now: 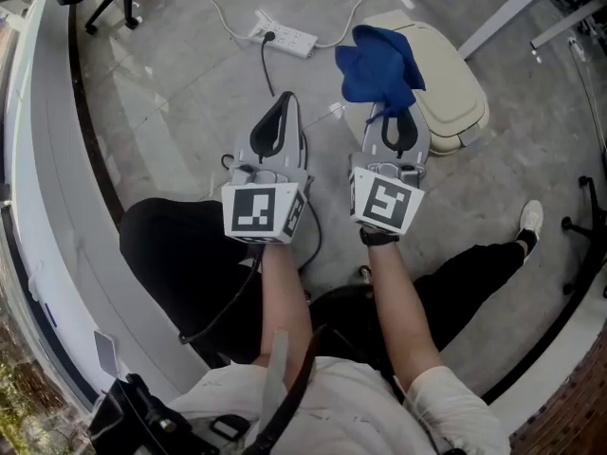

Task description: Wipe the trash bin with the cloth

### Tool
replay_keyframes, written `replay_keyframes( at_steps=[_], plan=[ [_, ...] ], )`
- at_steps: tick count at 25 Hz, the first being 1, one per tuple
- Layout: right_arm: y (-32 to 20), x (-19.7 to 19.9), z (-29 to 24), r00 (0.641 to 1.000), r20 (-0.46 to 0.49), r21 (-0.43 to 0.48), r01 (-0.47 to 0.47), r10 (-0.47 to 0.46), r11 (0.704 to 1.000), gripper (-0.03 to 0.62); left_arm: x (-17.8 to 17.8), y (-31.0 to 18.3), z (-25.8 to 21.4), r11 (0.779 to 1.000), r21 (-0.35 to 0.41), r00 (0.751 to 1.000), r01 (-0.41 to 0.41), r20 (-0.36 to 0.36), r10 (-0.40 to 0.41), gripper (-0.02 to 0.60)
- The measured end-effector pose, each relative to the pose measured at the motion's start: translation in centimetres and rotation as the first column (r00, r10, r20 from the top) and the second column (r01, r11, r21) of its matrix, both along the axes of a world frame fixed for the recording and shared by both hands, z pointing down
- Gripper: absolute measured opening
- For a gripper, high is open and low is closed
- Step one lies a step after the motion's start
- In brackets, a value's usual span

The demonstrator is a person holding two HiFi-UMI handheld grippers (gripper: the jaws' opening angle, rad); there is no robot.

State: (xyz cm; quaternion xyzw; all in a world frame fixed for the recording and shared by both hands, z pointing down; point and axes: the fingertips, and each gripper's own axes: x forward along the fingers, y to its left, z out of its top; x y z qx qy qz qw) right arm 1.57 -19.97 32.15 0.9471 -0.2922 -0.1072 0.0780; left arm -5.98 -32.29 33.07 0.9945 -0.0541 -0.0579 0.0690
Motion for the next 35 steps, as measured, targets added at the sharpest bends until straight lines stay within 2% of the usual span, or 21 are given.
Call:
replay_keyframes(
  at_steps=[5, 8, 10, 16, 20, 22, 25, 28, 29, 31, 33, 35],
  plan=[
    [1.7, 2.4, 8.7, 0.978, 0.188, -0.077, -0.08, 0.093, 0.994, 0.038, 0.1, 0.6, 0.4, 1.0, 0.004, 1.0, -0.025, 0.002, 0.025, 0.0],
    [1.1, 2.0, 14.2, 0.961, 0.255, -0.141, -0.076, 0.11, 0.987, 0.038, 0.4, 0.8, 1.8, 0.999, 0.006, 0.999, -0.039, 0.033, 0.038, 0.0],
    [0.7, 2.3, 19.1, 0.933, 0.338, -0.183, -0.068, 0.128, 0.981, 0.038, 0.7, 0.8, 2.8, 0.999, 0.004, 0.998, -0.041, 0.051, 0.041, 0.0],
    [1.2, 4.2, 34.0, 0.804, 0.557, -0.313, -0.032, 0.211, 0.949, 0.038, 2.2, 0.9, 5.4, 0.998, 0.015, 0.989, -0.063, 0.138, 0.06, 0.0],
    [1.8, 4.0, 42.1, 0.673, 0.682, -0.367, -0.022, 0.285, 0.93, 0.038, 2.3, 0.3, 6.9, 0.997, 0.026, 0.984, -0.069, 0.167, 0.064, 0.001],
    [2.5, 4.0, 45.0, 0.63, 0.711, -0.387, -0.019, 0.311, 0.922, 0.038, 2.3, 0.3, 7.4, 0.997, 0.029, 0.982, -0.074, 0.175, 0.068, 0.0],
    [2.7, 4.2, 46.0, 0.629, 0.713, -0.408, 0.01, 0.312, 0.913, 0.038, 2.3, -0.1, 7.0, 0.998, 0.005, 0.985, -0.056, 0.165, 0.055, 0.0],
    [2.5, 3.6, 43.5, 0.634, 0.721, -0.366, 0.004, 0.28, 0.931, 0.038, 1.8, -0.1, 6.4, 0.999, 0.001, 0.985, -0.041, 0.166, 0.04, 0.0],
    [2.5, 3.3, 42.0, 0.65, 0.713, -0.342, -0.005, 0.263, 0.94, 0.038, 1.5, 0.0, 6.2, 0.999, 0.005, 0.985, -0.037, 0.168, 0.036, 0.001],
    [2.1, 2.5, 37.7, 0.703, 0.681, -0.28, -0.009, 0.205, 0.96, 0.038, 1.0, 0.1, 5.6, 1.0, 0.007, 0.985, -0.028, 0.168, 0.026, 0.001],
    [1.5, 1.6, 32.4, 0.758, 0.64, -0.199, 0.005, 0.126, 0.98, 0.038, 0.7, 0.4, 4.7, 0.999, 0.005, 0.991, -0.033, 0.127, 0.032, 0.0],
    [1.2, 0.4, 27.8, 0.782, 0.622, -0.106, 0.029, 0.043, 0.994, 0.038, 0.4, 0.8, 3.5, 0.999, -0.019, 0.996, -0.035, 0.081, 0.036, 0.0]
  ],
)
